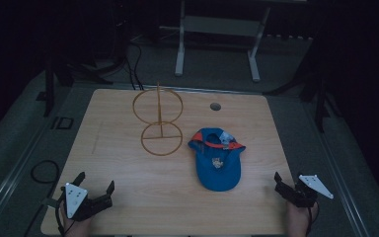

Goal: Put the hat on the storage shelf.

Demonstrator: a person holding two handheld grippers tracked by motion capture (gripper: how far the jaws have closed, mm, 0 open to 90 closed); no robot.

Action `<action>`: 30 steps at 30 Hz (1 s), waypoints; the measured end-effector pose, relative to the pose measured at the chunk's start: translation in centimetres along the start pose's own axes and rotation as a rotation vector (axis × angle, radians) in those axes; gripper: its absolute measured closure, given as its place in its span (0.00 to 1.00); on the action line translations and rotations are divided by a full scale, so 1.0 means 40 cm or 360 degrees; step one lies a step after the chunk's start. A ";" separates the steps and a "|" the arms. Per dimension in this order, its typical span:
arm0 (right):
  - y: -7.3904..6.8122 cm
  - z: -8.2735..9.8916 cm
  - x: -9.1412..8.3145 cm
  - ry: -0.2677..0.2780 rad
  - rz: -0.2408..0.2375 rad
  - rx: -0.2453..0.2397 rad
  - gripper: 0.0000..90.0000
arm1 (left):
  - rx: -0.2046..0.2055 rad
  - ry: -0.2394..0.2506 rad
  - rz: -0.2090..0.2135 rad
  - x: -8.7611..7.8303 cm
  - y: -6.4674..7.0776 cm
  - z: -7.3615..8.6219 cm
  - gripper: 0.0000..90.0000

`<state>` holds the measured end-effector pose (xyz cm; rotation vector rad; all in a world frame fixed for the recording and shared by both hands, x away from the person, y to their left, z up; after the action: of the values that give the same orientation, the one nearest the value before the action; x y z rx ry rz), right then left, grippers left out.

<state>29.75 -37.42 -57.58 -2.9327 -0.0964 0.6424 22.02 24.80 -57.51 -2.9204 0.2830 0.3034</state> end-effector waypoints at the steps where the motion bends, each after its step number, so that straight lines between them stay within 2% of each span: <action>1: -0.001 0.000 0.001 -0.0014 -0.0002 -0.0007 0.15 | 0.0000 0.0000 0.0000 0.000 0.000 0.000 0.02; 4: -0.009 0.003 0.001 -0.0031 -0.0007 -0.0055 0.15 | -0.0001 -0.0002 -0.0002 0.001 0.000 0.000 0.02; 7: -0.020 0.006 -0.001 -0.0041 -0.0028 -0.0092 0.15 | 0.0031 -0.0015 0.0010 0.004 0.007 -0.001 0.02; 10: -0.031 0.012 -0.003 -0.0112 -0.0107 -0.0065 0.16 | 0.0045 -0.0018 0.0017 0.004 0.009 0.000 0.02; 15: -0.056 0.008 -0.006 -0.0151 -0.0160 -0.0109 0.16 | 0.0010 -0.0022 0.0040 0.003 0.006 0.000 0.02; 16: -0.062 0.004 -0.007 -0.0154 -0.0185 -0.0121 0.16 | 0.0001 -0.0028 0.0049 0.003 0.005 0.001 0.02; 19: -0.081 -0.004 -0.002 -0.0237 -0.0278 -0.0124 0.15 | -0.0011 -0.0026 0.0048 0.001 0.002 0.001 0.02; 22: -0.098 -0.021 -0.001 -0.0243 -0.0322 -0.0151 0.15 | -0.0021 -0.0024 0.0048 0.000 0.000 0.001 0.02; 25: -0.110 -0.041 -0.001 -0.0225 -0.0391 -0.0115 0.15 | -0.0014 -0.0047 0.0074 0.002 0.002 0.002 0.02; 30: -0.130 -0.087 0.003 -0.0193 -0.0459 -0.0115 0.15 | 0.0018 -0.0062 0.0095 0.006 0.010 0.004 0.02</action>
<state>31.14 -32.69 -53.74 -2.8620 -0.5537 0.7816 22.12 24.40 -57.77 -2.8953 0.3651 0.3664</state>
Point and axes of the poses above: each handheld gripper's, and its own axes: x roughly forward along the jaws, z roughly out of its underside, y roughly to its right, the point moved 3 cm from there along x, roughly forward along the jaws, and after that the axes turned 8 degrees about x, right-handed, at the moved point
